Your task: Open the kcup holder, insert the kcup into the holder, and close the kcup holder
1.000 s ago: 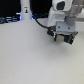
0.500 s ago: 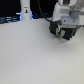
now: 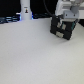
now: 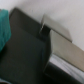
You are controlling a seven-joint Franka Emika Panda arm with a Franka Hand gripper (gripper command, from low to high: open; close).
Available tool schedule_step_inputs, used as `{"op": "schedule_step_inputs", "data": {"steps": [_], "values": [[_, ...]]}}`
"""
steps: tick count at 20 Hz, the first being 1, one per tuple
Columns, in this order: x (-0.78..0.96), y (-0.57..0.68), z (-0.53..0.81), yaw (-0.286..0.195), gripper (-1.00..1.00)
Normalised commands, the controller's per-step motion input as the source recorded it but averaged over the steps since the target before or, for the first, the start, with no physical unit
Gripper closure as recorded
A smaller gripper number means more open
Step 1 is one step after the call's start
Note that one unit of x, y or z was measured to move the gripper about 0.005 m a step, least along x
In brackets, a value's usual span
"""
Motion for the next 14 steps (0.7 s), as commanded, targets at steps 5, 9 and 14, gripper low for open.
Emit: {"op": "schedule_step_inputs", "data": {"steps": [5, 9, 14], "values": [[-0.27, 0.41, 0.7, 0.004, -1.0], [0.08, 0.14, 0.91, -0.003, -1.0], [0.0, 0.0, 0.03, 0.0, -1.0]]}}
